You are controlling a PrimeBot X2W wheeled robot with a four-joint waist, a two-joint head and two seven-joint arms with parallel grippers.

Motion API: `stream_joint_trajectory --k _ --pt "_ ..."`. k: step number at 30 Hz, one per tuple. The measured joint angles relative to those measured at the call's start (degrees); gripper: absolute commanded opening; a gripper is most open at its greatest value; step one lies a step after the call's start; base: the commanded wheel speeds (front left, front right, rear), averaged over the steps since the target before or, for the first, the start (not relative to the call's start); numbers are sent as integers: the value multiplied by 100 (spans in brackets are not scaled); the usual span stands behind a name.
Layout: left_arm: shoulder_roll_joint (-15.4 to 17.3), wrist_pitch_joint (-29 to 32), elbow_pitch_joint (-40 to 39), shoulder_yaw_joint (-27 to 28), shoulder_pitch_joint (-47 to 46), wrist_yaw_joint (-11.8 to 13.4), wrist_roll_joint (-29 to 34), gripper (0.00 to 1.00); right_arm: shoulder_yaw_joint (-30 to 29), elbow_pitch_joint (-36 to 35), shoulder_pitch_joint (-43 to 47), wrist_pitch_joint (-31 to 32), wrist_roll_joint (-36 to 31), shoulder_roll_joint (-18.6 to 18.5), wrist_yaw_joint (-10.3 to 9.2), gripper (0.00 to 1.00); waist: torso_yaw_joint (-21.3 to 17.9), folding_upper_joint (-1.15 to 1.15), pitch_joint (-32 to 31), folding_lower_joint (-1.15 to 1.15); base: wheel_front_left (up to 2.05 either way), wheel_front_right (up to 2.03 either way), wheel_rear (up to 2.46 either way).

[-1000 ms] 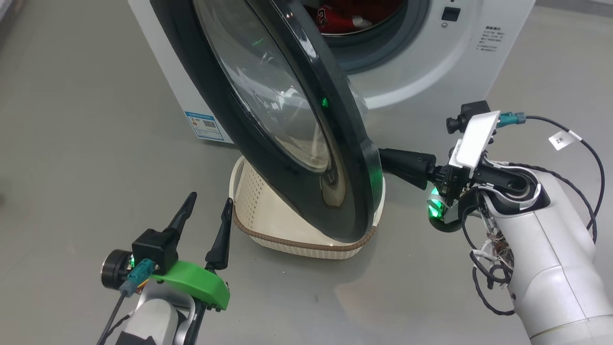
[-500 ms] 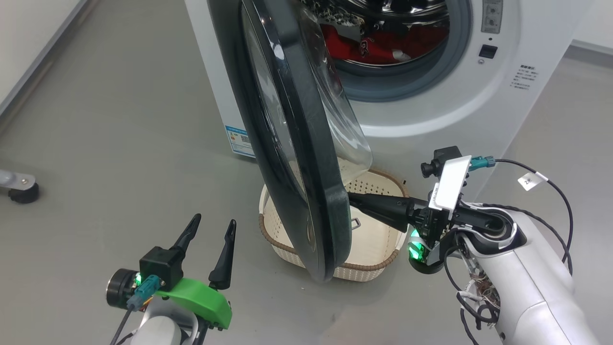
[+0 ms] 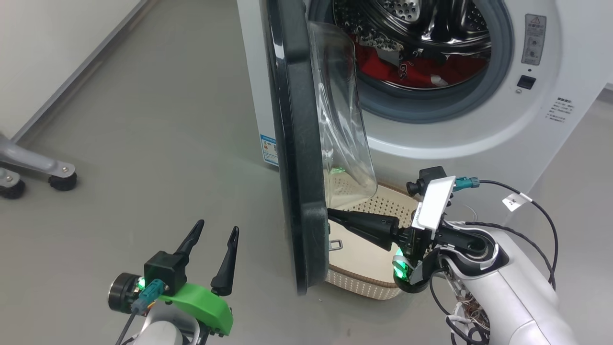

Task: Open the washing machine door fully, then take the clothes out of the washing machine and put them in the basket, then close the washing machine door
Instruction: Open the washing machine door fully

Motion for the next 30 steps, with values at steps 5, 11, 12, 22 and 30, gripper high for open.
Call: stream_joint_trajectory --k 5,11,12,22,30 --pt "12 30 -15 -2 29 0 0 100 176 -51 32 -214 74 0 0 0 185 0 -72 0 0 0 0" --pt "57 42 -71 57 73 2 -3 100 378 -129 34 -450 130 4 0 0 339 0 -123 0 0 0 0" --pt "71 42 -77 70 92 4 -3 100 403 -137 34 -497 130 11 0 0 346 0 -130 0 0 0 0" --pt "112 42 -180 143 148 15 -56 100 411 -297 116 -936 234 20 0 0 294 0 -111 0 0 0 0" --pt "127 42 -220 202 159 44 -89 100 135 -463 452 -1477 259 31 0 100 224 0 -127 0 0 0 0"
